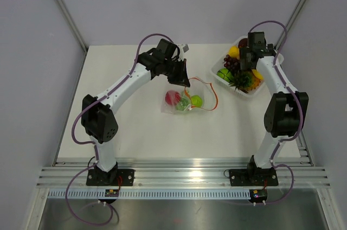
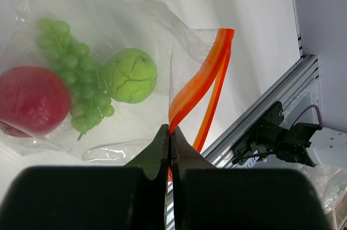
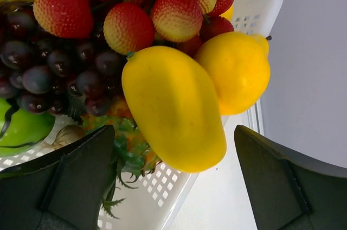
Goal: Place the food in the zip-top bag and seal the zipper
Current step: Pick up the fake fruit from the bin.
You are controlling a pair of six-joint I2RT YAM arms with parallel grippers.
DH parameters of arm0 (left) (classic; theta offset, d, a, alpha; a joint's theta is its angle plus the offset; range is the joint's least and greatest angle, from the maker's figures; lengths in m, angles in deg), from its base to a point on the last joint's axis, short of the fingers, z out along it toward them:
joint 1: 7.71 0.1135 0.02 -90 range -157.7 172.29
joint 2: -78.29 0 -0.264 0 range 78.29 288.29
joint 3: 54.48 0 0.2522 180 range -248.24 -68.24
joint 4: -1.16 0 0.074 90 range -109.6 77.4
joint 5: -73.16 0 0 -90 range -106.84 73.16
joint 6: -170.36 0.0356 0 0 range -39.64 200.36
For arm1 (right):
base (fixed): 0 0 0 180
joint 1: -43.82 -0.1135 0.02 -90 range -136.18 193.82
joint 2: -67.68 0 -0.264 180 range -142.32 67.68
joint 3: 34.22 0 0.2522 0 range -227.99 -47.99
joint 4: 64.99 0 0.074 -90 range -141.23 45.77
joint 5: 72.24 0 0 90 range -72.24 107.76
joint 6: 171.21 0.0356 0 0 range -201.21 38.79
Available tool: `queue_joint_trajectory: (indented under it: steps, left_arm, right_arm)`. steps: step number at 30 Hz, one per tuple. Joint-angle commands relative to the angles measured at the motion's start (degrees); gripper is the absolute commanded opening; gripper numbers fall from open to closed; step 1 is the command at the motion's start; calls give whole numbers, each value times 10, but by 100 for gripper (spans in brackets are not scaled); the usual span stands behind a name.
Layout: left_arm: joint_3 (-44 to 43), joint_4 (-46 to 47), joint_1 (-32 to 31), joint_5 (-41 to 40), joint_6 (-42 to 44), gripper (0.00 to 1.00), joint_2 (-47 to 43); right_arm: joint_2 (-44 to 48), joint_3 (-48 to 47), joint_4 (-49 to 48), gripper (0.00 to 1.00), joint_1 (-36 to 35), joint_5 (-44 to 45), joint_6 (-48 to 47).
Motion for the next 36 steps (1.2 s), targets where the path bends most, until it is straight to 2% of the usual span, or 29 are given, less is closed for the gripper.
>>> queue_joint_trajectory:
  steps: [1, 5, 9, 12, 13, 17, 25, 30, 32, 36]
  left_arm:
    - [0, 20, 5, 18, 10, 0, -27]
    - [-6, 17, 7, 20, 12, 0, -24]
    - [-1, 16, 9, 19, 12, 0, -26]
    - [2, 19, 10, 19, 10, 0, -27]
    - [3, 19, 10, 19, 8, 0, -27]
    - [5, 26, 10, 22, 2, 0, -25]
    - [3, 27, 10, 22, 0, 0, -27]
    - [5, 27, 10, 19, -2, 0, -30]
    - [6, 27, 10, 17, -4, 0, -30]
    - [15, 38, 10, 18, -11, 0, -34]
  right_arm:
    - [-21, -35, -17, 99, 3, 28, -41]
    - [-44, -36, -18, 98, 5, 18, -35]
    - [-53, -29, -31, 92, 6, 15, -27]
    - [-43, -23, -34, 78, 7, 16, -22]
    - [-32, -21, -35, 69, 6, 16, -19]
    - [18, -9, -42, 59, 6, -14, -1]
    - [140, -3, -17, 54, 6, -133, 49]
    - [217, 28, -11, 51, 1, -271, 128]
    - [262, 59, -18, 50, -15, -315, 162]
    - [337, 141, -46, 49, -73, -327, 204]
